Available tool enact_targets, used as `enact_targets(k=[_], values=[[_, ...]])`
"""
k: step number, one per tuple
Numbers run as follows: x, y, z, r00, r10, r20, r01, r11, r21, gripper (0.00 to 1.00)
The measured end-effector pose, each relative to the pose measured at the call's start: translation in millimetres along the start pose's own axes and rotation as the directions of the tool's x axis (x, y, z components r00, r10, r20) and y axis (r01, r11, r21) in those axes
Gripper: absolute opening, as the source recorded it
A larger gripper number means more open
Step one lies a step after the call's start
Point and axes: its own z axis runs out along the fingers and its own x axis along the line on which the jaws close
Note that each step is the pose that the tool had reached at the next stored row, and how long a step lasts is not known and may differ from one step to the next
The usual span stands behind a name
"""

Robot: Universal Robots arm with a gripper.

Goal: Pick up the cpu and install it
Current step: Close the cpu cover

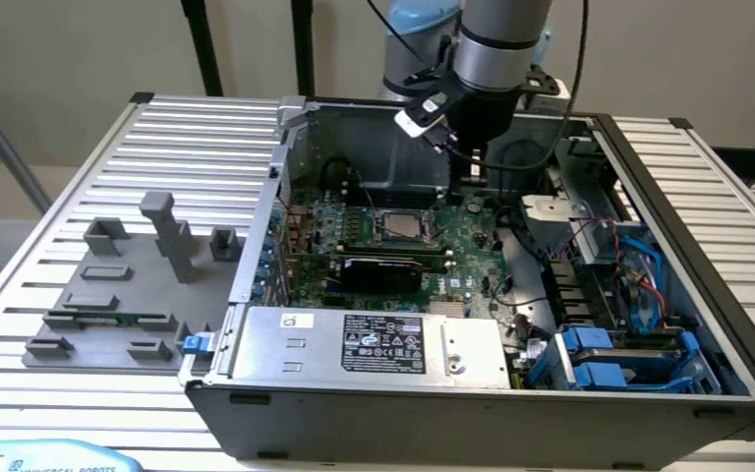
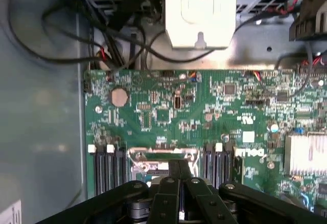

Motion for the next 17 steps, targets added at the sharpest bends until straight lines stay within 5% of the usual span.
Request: enact_targets(k=[9, 17], values=[[1.2, 38.5, 0.0, 1.0000, 0.000, -0.0031, 0.000, 1.0000, 0.0048, 0.11], [0.9, 36.0, 9.8, 1.0000, -0.001, -0.0042, 0.001, 1.0000, 0.0094, 0.11]])
